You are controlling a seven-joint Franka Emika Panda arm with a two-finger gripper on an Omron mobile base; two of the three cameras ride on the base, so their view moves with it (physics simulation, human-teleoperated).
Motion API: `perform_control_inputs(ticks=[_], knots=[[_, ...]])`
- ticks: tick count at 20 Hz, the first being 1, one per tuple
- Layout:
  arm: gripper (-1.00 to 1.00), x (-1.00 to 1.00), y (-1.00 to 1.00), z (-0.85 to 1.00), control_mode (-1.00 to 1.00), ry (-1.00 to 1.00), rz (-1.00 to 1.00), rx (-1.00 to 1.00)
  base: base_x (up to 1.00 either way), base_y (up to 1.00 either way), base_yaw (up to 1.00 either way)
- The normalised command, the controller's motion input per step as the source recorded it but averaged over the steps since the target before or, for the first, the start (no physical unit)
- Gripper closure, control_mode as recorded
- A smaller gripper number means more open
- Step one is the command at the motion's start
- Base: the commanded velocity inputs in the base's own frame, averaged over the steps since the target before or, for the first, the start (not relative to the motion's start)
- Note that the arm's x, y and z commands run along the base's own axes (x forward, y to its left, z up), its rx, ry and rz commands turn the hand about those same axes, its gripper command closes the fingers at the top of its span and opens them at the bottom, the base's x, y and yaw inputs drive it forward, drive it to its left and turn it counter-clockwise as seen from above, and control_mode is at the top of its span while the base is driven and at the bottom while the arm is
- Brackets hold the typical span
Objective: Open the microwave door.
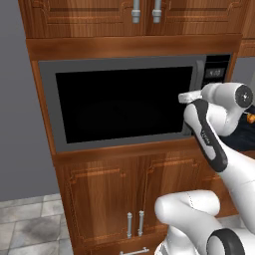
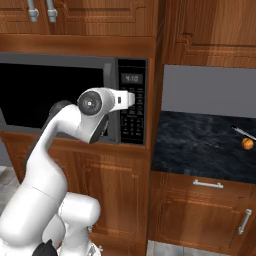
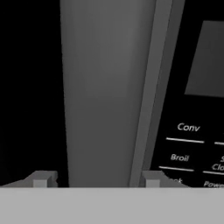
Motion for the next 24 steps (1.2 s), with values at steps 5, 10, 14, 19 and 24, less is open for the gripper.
perform_control_inputs(ticks=[5,10,14,19,24], knots=[[1.00,-0.61,-0.01,0.00,-1.00,0.12,0.17,0.00,0.00,0.00,0.00],[1.00,-1.00,0.00,0.00,-1.00,0.02,0.27,0.00,0.00,0.00,0.00],[1.00,-1.00,0.05,0.00,-1.00,0.00,0.33,-0.01,0.00,0.00,0.00],[1.00,-1.00,0.26,0.00,-1.00,-0.07,0.33,-0.04,0.00,0.00,0.00],[1.00,-0.99,0.33,0.00,-1.00,-0.02,0.34,-0.06,0.00,0.00,0.00]])
